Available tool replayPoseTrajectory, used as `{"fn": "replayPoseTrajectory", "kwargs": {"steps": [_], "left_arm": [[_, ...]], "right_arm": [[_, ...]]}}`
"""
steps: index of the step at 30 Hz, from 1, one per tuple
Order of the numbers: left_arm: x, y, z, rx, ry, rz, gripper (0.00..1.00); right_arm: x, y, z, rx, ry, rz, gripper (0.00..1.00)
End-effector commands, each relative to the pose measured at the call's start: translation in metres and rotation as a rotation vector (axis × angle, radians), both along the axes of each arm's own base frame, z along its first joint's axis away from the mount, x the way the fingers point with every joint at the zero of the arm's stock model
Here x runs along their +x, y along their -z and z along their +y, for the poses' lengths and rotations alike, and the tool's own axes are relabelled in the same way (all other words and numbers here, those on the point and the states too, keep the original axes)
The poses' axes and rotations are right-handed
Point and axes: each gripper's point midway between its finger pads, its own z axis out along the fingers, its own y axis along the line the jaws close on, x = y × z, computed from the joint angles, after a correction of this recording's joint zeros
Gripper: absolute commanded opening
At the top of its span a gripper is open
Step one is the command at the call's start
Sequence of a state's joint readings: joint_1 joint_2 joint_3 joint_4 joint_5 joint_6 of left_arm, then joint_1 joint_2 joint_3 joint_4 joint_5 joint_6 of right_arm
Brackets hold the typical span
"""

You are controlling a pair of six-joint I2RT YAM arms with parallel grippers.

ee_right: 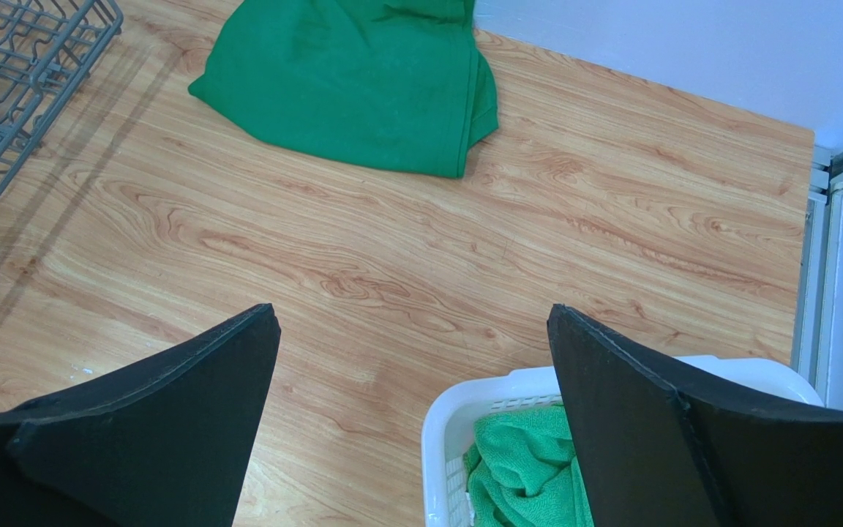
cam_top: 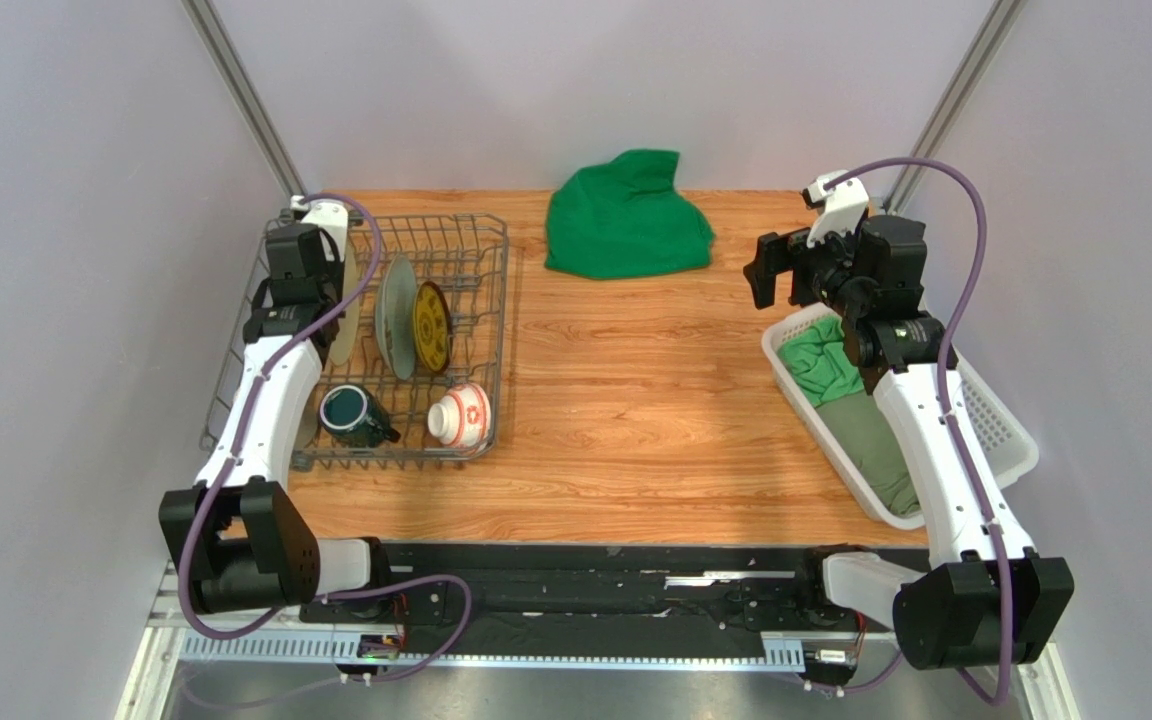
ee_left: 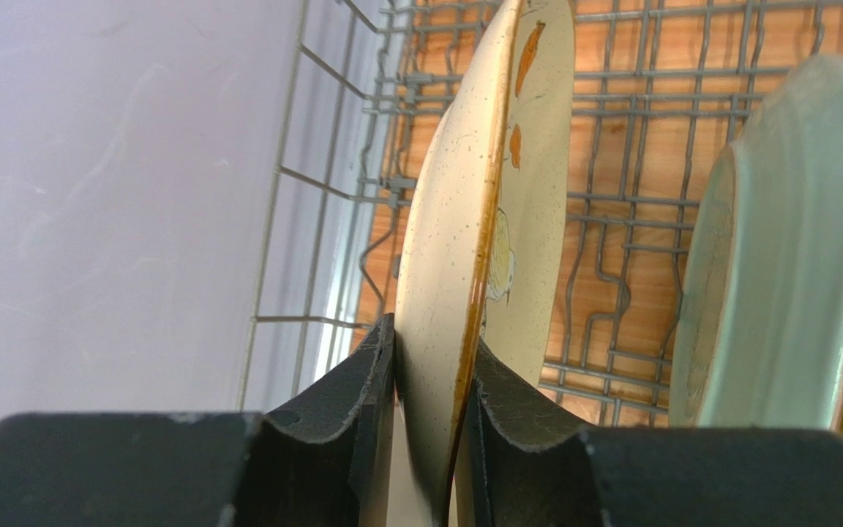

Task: Unload the mixed dishes from the dish rack
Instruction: Pick up the plate from the dish rack.

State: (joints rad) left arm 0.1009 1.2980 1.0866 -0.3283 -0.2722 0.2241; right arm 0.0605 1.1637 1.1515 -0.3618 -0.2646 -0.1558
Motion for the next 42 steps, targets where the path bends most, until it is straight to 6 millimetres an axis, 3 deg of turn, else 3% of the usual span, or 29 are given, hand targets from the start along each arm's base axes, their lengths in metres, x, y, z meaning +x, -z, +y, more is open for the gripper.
{"fn": "replayPoseTrajectory", "kwargs": {"steps": [1,10,14,20,29,35,42], "left_arm": [[0.005,-0.118,0.010,0.052,-0.052,-0.332,0.00],[-0.016,-0.182,-0.004,0.008,-0.007,-0.447,0.00],[-0.029,-0.210,-0.027,-0.074,0.094,-0.506,0.00],[-0.045,-0.227,-0.072,-0.196,0.300,-0.543,0.00],[-0.084,-0.220,-0.166,-0.391,0.806,-0.531,0.00],[-0.092,-0.203,-0.196,-0.545,0.952,-0.467,0.00],[-0.093,-0.182,-0.217,-0.616,1.039,-0.413,0.00]], "right_arm": [[0.002,-0.020,0.002,-0.006,-0.021,-0.047,0.99],[0.002,-0.021,0.003,-0.003,-0.021,-0.050,0.99],[0.001,-0.021,0.004,0.005,-0.028,-0.047,0.98],[-0.005,-0.029,0.015,0.054,-0.074,-0.051,0.97],[-0.038,-0.053,0.067,0.261,-0.337,-0.047,0.98],[-0.047,-0.065,0.090,0.407,-0.414,-0.033,0.98],[-0.046,-0.049,0.134,0.435,-0.533,0.042,0.92]]}}
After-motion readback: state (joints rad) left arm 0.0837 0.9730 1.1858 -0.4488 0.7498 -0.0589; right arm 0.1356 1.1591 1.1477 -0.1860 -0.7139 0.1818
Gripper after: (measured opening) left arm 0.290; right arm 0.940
